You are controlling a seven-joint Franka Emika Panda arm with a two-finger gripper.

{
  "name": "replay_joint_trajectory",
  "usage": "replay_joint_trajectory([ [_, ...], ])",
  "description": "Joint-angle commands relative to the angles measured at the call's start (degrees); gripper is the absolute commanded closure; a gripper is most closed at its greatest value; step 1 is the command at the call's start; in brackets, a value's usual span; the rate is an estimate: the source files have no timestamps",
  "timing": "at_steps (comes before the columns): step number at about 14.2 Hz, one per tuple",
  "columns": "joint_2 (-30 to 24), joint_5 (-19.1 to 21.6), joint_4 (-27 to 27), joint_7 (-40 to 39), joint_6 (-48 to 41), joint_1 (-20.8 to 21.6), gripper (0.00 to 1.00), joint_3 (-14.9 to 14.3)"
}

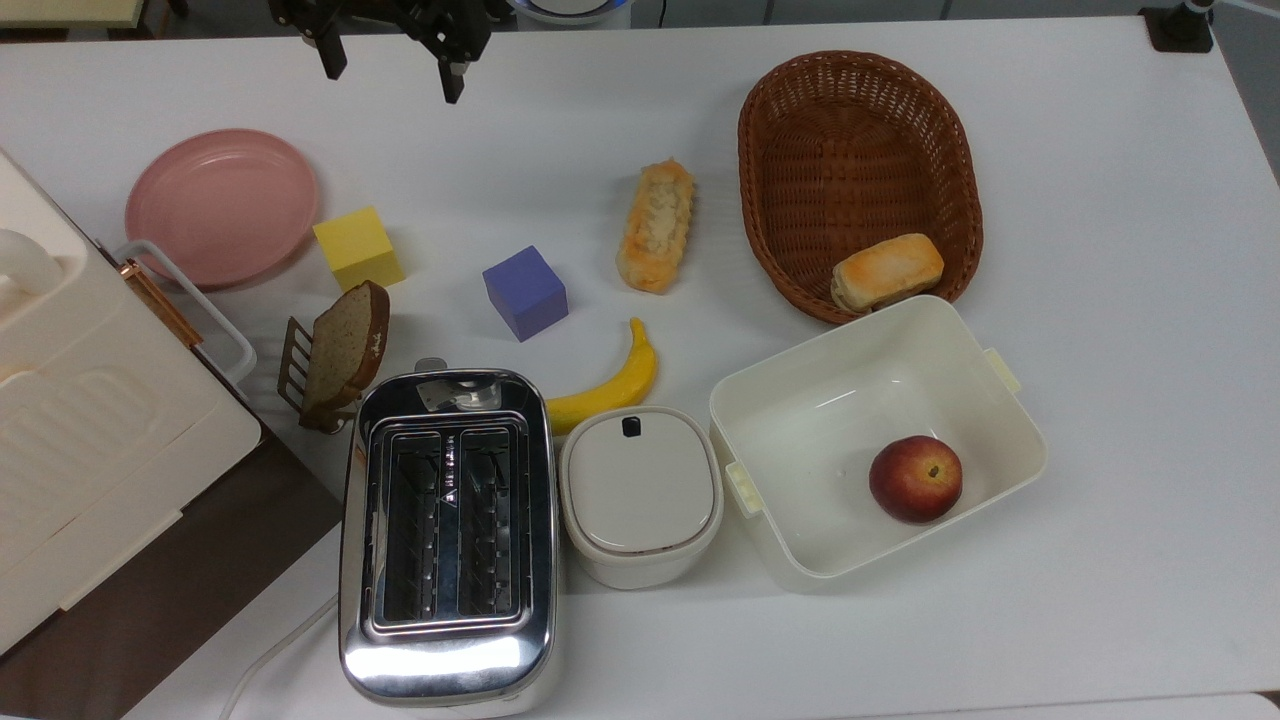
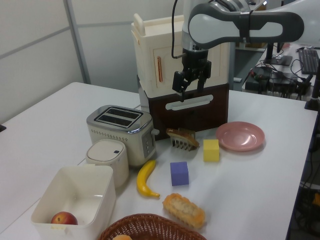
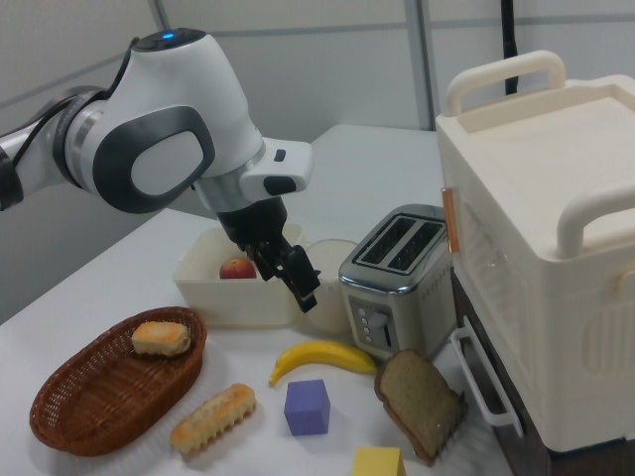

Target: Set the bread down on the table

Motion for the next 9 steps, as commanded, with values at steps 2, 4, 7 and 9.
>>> replay_joint_trajectory([
  [2,-0.8,1.1,-0.9,-4.4,-2.6,3.1,0.0,-3.7],
  [4,-0.5,1.1,-1.0,-4.7,-3.0,2.9,0.0,-3.7],
  [7,-0.2,0.0,-0.6,-5.1,-6.2,3.0,0.0,-2.9],
  [9,-0.3,-0.2,-0.2,-5.1,-6.3,2.9,0.0,-3.0],
])
